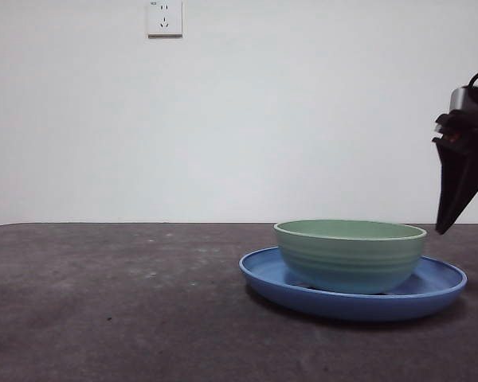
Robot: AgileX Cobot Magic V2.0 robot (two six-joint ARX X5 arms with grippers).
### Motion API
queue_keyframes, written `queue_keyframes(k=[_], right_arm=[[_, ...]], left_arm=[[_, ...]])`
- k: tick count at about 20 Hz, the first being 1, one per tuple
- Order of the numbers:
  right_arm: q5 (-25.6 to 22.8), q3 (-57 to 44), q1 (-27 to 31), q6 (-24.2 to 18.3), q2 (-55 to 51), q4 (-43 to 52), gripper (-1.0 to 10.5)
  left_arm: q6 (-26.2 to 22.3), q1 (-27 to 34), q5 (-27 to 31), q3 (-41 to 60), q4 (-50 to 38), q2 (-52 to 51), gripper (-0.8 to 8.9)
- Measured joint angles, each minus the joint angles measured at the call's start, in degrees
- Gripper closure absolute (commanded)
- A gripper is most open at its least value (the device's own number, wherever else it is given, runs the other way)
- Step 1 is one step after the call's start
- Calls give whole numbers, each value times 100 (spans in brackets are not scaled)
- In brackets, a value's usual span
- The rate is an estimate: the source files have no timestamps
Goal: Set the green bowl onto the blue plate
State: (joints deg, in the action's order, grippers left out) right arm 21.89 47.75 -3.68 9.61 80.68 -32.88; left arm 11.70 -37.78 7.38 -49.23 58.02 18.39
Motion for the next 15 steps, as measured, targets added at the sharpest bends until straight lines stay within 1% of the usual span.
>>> queue_keyframes(k=[3, 6, 11, 13, 15], right_arm=[[470, 0, 44, -42, 369, 236, 574], [509, 0, 74, -44, 553, 358, 634], [544, 0, 92, -83, 715, 450, 662], [706, 0, 92, -90, 837, 503, 675], [761, 0, 92, -118, 905, 538, 680]], left_arm=[[0, 0, 0, 0, 2, 0, 126], [0, 0, 0, 0, 0, 0, 126], [0, 0, 0, 0, 0, 0, 125], [0, 0, 0, 0, 0, 0, 126], [0, 0, 0, 0, 0, 2, 126]])
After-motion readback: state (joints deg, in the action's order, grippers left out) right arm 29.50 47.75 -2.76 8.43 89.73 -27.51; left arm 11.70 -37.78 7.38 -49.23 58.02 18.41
